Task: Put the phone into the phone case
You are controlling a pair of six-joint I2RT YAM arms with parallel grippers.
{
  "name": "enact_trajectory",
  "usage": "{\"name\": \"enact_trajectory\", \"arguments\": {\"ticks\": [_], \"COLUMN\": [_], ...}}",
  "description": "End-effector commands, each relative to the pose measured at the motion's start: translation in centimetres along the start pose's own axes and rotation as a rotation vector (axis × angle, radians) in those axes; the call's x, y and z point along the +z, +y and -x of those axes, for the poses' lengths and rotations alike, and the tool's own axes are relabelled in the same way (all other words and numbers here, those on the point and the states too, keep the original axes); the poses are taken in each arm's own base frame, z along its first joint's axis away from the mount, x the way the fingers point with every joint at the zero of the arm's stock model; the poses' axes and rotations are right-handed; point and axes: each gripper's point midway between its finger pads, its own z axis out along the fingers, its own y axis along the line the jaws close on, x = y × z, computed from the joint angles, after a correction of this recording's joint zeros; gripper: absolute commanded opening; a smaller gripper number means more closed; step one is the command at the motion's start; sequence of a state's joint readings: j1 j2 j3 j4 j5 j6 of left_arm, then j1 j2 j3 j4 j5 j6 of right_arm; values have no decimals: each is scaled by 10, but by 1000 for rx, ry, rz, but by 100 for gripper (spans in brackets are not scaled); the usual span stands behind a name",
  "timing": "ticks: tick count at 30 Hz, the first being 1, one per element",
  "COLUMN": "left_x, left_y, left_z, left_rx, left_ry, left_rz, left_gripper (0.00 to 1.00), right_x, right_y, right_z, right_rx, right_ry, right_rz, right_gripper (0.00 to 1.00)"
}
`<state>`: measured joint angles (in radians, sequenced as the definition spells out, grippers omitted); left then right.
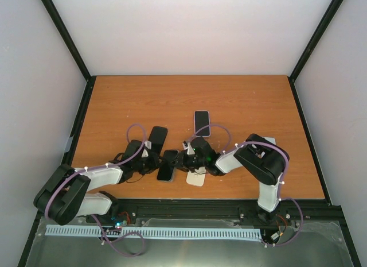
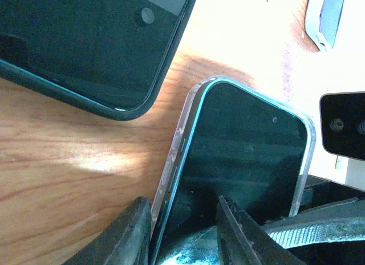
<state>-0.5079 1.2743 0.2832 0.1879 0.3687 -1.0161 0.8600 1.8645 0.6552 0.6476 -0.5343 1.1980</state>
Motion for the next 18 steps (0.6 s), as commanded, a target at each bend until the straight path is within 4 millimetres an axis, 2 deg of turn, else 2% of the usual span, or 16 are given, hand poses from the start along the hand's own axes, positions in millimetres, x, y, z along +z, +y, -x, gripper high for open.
{"name": "enact_trajectory", "arguments": {"ticks": [1, 5, 9, 12, 15, 18], "left_x": [1, 1, -4, -13, -28, -51], "left_y": [-17, -21, -28, -36, -49, -70], "left_z": [-10, -9, -6, -5, -2, 2], "left_rx": [8, 16, 25, 39, 61, 95], "left_ry": [53, 57, 53, 44, 27, -14], "left_rz": [-71, -79, -85, -94, -116, -180], "left_gripper": [32, 32, 35, 44, 60, 74], "right_x": [7, 3, -1, -12, -28, -43], "right_y": [44, 47, 39, 38, 52, 70], "right_z": [-7, -7, -3, 3, 7, 4], "right_rx": [-115, -124, -146, -183, -231, -323], "right_ry": [52, 47, 20, 5, -1, 15], "right_rz": [129, 125, 50, 38, 95, 112], "right_gripper": [19, 13, 9, 7, 7, 7]}}
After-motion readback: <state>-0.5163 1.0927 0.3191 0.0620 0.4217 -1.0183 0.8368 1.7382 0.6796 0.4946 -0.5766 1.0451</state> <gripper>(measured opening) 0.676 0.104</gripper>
